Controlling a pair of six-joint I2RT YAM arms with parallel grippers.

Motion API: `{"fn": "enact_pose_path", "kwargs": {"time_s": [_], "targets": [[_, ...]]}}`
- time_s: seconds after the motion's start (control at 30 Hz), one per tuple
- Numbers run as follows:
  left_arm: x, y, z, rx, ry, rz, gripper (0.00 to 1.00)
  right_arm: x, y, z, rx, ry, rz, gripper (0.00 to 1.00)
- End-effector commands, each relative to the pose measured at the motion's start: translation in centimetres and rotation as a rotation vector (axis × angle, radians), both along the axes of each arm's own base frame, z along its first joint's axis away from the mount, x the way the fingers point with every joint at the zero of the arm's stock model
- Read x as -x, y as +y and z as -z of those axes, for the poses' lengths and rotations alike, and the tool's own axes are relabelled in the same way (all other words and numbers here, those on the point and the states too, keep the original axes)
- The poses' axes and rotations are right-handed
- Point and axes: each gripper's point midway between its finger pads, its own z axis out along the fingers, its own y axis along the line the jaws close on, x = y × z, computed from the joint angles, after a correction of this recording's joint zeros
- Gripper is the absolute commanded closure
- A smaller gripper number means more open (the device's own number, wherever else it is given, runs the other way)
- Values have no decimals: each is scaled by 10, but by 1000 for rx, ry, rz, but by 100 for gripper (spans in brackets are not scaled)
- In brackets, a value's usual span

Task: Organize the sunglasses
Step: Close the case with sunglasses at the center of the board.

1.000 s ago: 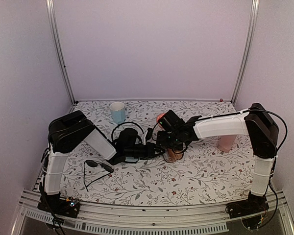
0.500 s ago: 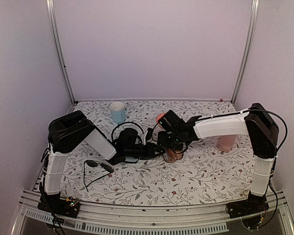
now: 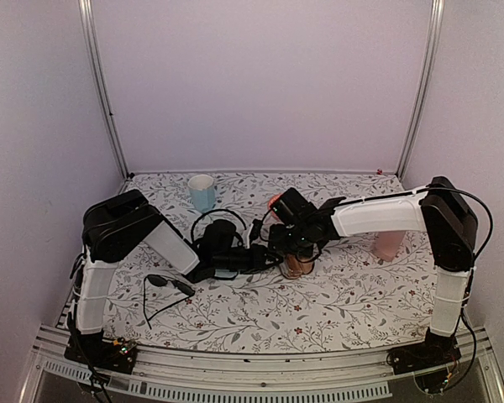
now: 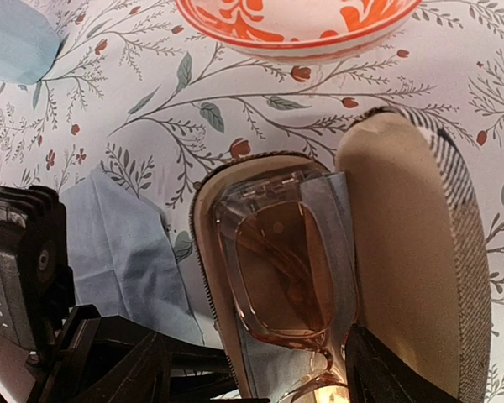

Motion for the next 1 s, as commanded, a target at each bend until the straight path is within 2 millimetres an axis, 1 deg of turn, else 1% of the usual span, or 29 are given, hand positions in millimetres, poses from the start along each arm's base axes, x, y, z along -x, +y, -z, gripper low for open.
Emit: {"fn": "enact_pose_path", "kwargs": {"time_s": [0.0,0.2,0.37,0.6,0.67,0.77,0.83,0.87,0.9,0.97], "targets": [[17,3,27,-55,43,25,76,5,16,-16,-11,-10,-50,26],[16,4,27,-56,43,22,76,2,16,-25,29,-38,-51,23],[16,3,26,-52,41,22,76,1,13,-29,58,-49,-44,21],[16,3,26,-53,42,24,76,3,11,-19,87,-31,-48,20],[16,2,26,-52,43,24,76,3,11,-21,89,-38,-47,20],[16,3,27,-53,44,23,76,2,9,-33,93,-69,-44,20],[16,3,27,-53,43,23,76,0,6,-48,84,-98,-39,19],[16,3,27,-53,43,23,76,0,4,-51,85,-106,-38,19],[16,2,26,-52,42,23,76,0,3,-61,76,-123,-35,19],[16,3,26,-51,43,23,76,1,-2,-71,72,-143,-32,19]]}}
